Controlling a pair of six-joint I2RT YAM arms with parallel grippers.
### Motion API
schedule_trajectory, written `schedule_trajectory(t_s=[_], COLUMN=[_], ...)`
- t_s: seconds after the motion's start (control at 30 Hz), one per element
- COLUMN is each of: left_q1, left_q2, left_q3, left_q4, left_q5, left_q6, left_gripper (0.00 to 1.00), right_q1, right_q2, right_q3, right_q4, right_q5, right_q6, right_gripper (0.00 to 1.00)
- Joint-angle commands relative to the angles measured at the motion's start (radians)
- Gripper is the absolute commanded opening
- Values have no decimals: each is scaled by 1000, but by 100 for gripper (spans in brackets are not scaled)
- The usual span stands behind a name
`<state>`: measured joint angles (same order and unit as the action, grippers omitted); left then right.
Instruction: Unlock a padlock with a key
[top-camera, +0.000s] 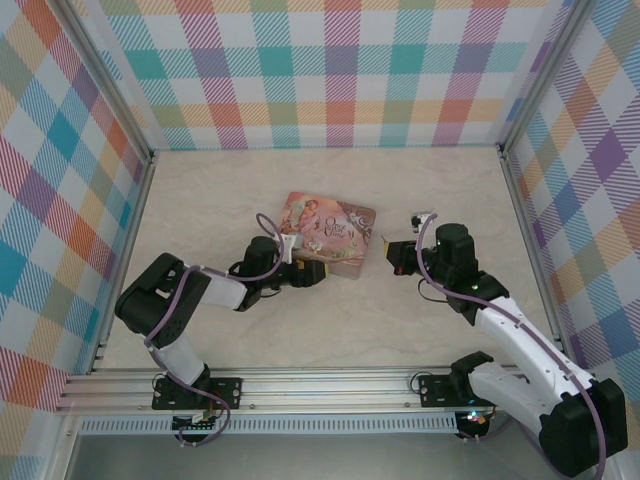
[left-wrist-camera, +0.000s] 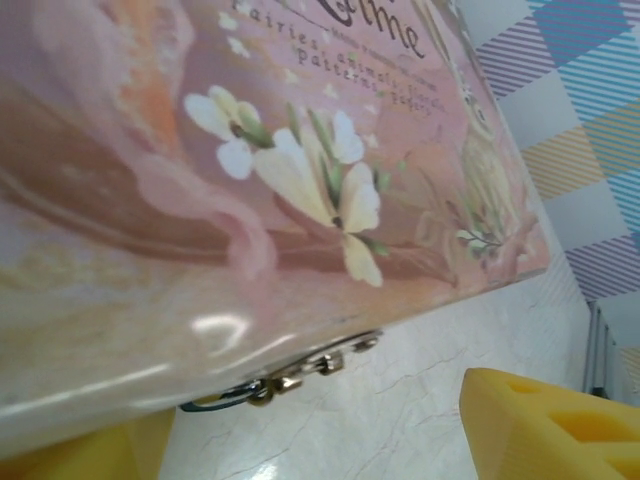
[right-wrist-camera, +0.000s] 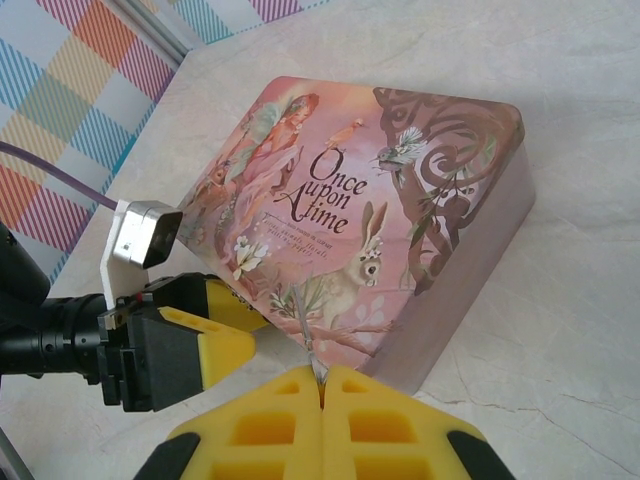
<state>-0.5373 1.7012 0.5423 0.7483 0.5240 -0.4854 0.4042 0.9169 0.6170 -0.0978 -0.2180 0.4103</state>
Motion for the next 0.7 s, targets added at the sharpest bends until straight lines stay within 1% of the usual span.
schedule_trajectory(t_s=[0.0,0.43,0.67], left_q1=[-17,-48,-58], left_q2=[5,18,50], left_q3=[25,38,39], left_q4=[91,117,113], left_q5=[28,-7,-61], left_q6=[-51,-123,-128], left_gripper=[73,66,68], right_q1=[-7,-7,-7], right_q2=[-6,-4,-7], right_q3=[-4,-9,-13], right_q4=[17,26,25], right_q5=[-4,-14,-11], right_q6=[7,12,12], right_gripper=[5,5,5])
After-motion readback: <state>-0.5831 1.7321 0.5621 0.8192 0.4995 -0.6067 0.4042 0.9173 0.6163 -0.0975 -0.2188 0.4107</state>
